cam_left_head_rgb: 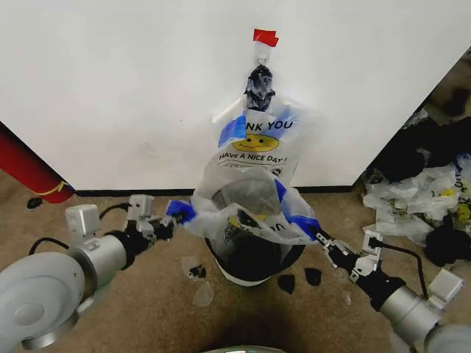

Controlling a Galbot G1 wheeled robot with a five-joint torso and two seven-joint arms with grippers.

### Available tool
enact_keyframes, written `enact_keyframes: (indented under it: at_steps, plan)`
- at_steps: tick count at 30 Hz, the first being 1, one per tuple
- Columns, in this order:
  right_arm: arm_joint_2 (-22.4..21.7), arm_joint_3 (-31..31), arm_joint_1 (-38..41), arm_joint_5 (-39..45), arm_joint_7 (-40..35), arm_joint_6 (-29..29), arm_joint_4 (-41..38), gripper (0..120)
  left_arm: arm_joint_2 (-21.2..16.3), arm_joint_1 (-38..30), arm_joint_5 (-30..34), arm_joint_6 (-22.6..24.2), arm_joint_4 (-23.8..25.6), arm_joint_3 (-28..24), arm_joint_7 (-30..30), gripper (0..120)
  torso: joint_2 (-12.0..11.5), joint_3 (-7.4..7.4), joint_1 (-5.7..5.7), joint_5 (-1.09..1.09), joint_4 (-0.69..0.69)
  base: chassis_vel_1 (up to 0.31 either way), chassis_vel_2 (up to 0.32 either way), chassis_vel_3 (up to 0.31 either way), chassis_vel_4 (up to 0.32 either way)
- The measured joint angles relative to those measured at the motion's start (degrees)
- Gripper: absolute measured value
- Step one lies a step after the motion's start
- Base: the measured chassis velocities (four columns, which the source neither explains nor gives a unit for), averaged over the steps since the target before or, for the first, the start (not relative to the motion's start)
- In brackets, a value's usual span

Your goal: Pick up the garbage bag from the wall and place it over the trash bin.

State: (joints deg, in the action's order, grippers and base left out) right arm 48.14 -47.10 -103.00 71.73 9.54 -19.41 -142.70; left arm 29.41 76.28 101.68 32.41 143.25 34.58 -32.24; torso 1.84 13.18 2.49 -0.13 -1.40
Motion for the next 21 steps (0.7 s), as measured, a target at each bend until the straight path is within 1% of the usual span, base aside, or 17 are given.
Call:
enact_keyframes:
  at_steps: [2,4,5,6,9,12,13,16,17,19,20,21]
  plan:
    - [-4.8,-1.1,-0.1,2.3,6.0,0.7,1.8,0,-0.4,-0.3,3.5,0.7,0.0,0.6,-1.4,0,0.0,0.00,0.00,0.00,0.01,0.000,0.000,0.000,0.000]
    - [-7.9,-2.0,-0.5,3.8,9.8,0.9,3.6,0,-1.2,-0.7,5.7,1.7,0.0,1.2,-2.5,0,0.0,0.00,0.00,0.02,-0.01,0.000,0.000,0.000,0.000]
    - [-8.7,-2.1,-0.5,3.9,10.7,1.0,4.3,0,-1.3,-0.7,6.3,2.1,0.0,1.4,-3.1,0,0.0,0.00,0.00,0.03,-0.01,0.000,0.000,0.000,0.000]
    - [-8.7,-2.1,-0.5,3.9,10.7,1.0,4.3,0,-1.3,-0.7,6.3,2.1,0.0,1.4,-3.1,0,0.0,0.00,0.00,0.03,-0.01,0.000,0.000,0.000,0.000]
    - [-11.1,-2.1,-0.7,3.2,12.2,1.8,7.1,0,-1.4,-0.6,7.5,3.9,0.0,1.6,-4.9,0,0.0,0.00,0.00,0.03,-0.01,0.000,0.000,0.000,0.000]
    - [-11.9,-2.0,-1.5,2.6,12.5,2.8,9.8,0,-1.6,-0.2,8.9,5.8,0.0,1.9,-6.3,0,0.0,0.00,0.00,0.01,-0.01,0.000,0.000,0.000,0.000]
    - [-11.9,-2.0,-1.5,2.6,12.5,2.8,9.8,0,-1.6,-0.2,8.9,5.8,0.0,1.9,-6.3,0,0.0,0.00,0.00,0.01,-0.01,0.000,0.000,0.000,0.000]
    - [-12.4,-2.1,-2.6,1.7,12.6,3.8,11.9,0,-2.9,-0.2,11.5,7.7,0.0,2.2,-8.1,0,0.0,0.00,0.00,0.03,-0.01,0.000,0.000,0.000,0.000]
    - [-12.6,-2.3,-3.0,1.5,12.8,4.0,12.3,0,-3.5,-0.5,13.0,8.3,0.0,2.4,-8.8,0,0.0,0.00,0.00,0.03,-0.02,0.000,0.000,0.000,0.000]
    - [-13.3,-4.2,-5.2,2.5,13.6,4.4,12.6,0,-5.9,-1.4,18.3,9.5,0.0,4.4,-10.6,0,0.0,0.00,0.00,0.03,-0.02,0.000,0.000,0.000,0.000]
    - [-13.6,-5.1,-6.2,2.9,14.1,4.5,12.6,0,-6.6,-1.4,19.7,9.7,0.0,5.1,-11.1,0,0.0,0.00,0.00,0.03,-0.02,0.000,0.000,0.000,0.000]
    - [-13.6,-5.1,-6.2,2.9,14.1,4.5,12.6,0,-6.6,-1.4,19.7,9.7,0.0,5.1,-11.1,0,0.0,0.00,0.00,0.03,-0.02,0.000,0.000,0.000,0.000]
